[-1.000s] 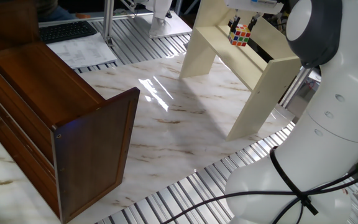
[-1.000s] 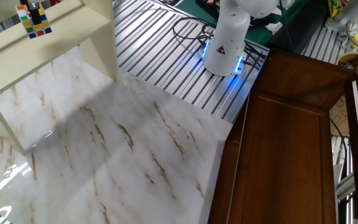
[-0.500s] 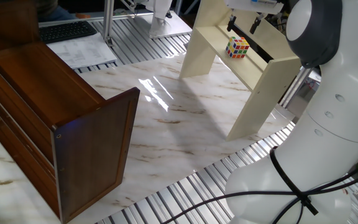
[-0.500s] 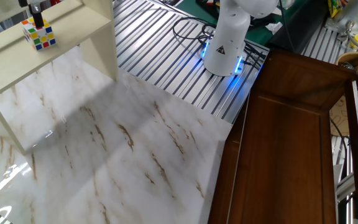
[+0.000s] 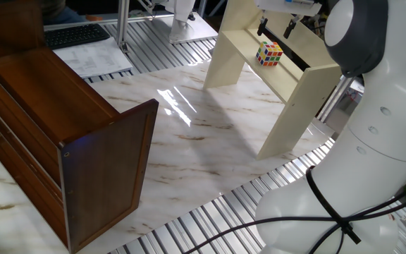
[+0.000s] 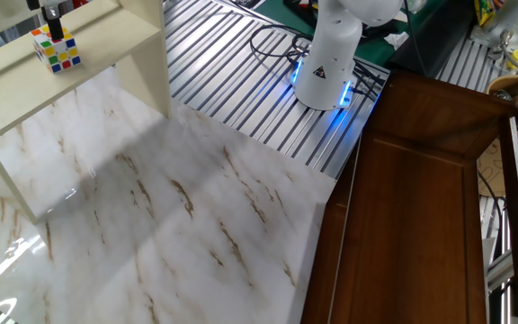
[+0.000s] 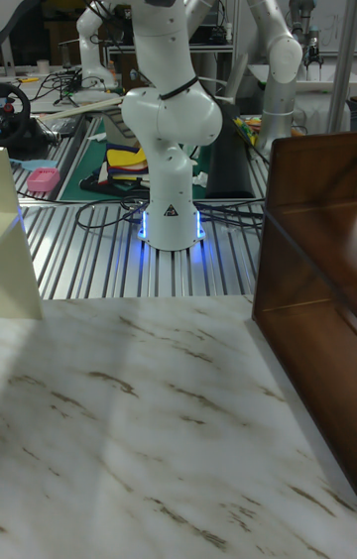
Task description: Put the object on the shelf
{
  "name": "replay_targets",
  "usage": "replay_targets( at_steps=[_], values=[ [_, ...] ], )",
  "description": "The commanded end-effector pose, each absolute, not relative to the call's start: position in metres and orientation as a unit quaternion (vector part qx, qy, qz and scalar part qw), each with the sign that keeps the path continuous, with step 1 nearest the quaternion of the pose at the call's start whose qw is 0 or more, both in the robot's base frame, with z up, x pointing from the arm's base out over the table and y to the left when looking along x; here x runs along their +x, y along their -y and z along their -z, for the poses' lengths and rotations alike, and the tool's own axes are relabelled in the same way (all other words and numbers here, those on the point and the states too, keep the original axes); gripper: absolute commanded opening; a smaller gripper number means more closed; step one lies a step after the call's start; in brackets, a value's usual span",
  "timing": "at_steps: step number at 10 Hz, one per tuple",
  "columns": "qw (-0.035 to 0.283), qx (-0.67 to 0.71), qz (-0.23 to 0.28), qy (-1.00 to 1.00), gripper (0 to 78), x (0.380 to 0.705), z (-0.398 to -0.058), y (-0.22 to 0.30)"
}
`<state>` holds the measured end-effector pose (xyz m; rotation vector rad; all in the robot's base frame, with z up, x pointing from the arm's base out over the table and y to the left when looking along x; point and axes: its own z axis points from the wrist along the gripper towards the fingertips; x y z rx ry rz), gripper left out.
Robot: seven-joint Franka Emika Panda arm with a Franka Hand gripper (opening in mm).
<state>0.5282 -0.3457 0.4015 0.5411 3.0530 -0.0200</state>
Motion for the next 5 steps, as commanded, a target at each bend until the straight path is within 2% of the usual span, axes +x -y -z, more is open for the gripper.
replay_targets(
  at_steps=[1,5],
  values=[
    [0.031,0.171,0.008,-0.985,77.4,0.523,-0.420,0.357],
    [0.026,0.164,0.008,-0.986,77.4,0.520,-0.431,0.361]
  ],
)
